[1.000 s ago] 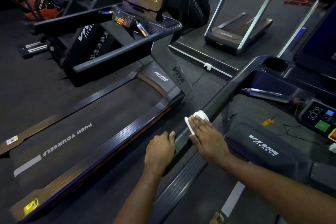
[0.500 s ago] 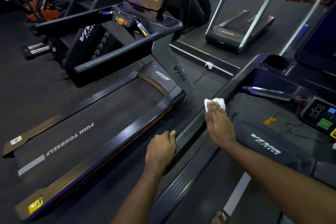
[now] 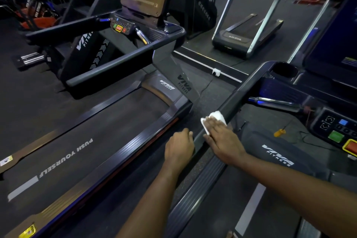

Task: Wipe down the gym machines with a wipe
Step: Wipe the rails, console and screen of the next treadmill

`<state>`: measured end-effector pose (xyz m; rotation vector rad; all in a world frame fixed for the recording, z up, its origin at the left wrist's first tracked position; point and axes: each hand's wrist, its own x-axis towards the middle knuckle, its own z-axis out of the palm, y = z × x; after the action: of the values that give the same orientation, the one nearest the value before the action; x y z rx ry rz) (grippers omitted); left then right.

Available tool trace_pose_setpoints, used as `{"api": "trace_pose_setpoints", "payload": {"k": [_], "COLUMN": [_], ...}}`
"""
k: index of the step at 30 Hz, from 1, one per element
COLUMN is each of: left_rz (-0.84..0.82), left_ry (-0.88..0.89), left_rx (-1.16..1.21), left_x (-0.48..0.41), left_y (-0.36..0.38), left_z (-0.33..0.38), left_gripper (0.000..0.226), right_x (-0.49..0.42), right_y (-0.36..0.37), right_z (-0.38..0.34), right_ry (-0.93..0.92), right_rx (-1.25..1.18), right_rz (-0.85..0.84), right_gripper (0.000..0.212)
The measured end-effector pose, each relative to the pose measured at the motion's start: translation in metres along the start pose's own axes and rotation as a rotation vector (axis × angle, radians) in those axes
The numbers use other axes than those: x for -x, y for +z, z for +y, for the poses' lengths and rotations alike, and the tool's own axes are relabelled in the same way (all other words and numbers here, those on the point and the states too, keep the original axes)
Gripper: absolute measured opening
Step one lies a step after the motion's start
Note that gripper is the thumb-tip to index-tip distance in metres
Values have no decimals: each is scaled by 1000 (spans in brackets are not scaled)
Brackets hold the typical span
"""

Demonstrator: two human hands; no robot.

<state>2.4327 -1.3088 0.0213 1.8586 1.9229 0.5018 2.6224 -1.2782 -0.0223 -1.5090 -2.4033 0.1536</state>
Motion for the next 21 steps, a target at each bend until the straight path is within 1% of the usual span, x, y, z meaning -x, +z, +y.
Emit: {"api": "trace_pose_setpoints", "payload": {"k": [1,2,3,6,7,8,11,12,13,16,17,18,19,21], "left_rz": [-15,-38,-64,-88,-78,-65,-27,-24,-27,-40,-42,-45,-46,-42], "left_ry": [9,10,12,17,7,-3,-14,-6,3,1,0,-5,-7,-12], "left_rx": [-3,4,12,11,11,6,-15,-29,-39,-34,-32,-29,-24,-26], "left_x": [-8,-14,-21,-32,-34,-36,-39,-40,-41,-41,-41,-41,-42,-41], "left_y": [4,8,13,27,30,33,39,40,40,39,39,39,40,39], "left_z": [5,10,15,28,30,30,27,28,28,28,28,28,27,28], "left_gripper": [33,35,38,47,51,53,55,54,54,53,53,53,52,52], "right_x": [4,4,-1,-21,-22,-21,-10,-14,-22,-55,-62,-65,-62,-49], "right_y": [-4,-8,-12,-15,-13,-11,-12,-14,-17,-17,-17,-16,-15,-15], "right_z": [8,20,31,56,54,50,55,66,75,94,90,83,76,69], "right_ry": [-78,-111,-77,189,207,173,-42,-61,-8,290,325,311,251,74], "right_rx": [4,13,6,-76,-82,-80,-61,-44,-43,-97,-91,-75,-56,-3], "right_rz": [-34,-50,-43,64,72,64,-46,-40,-4,96,113,114,93,21], "right_gripper": [65,64,66,77,77,75,66,64,63,69,72,74,74,68]}}
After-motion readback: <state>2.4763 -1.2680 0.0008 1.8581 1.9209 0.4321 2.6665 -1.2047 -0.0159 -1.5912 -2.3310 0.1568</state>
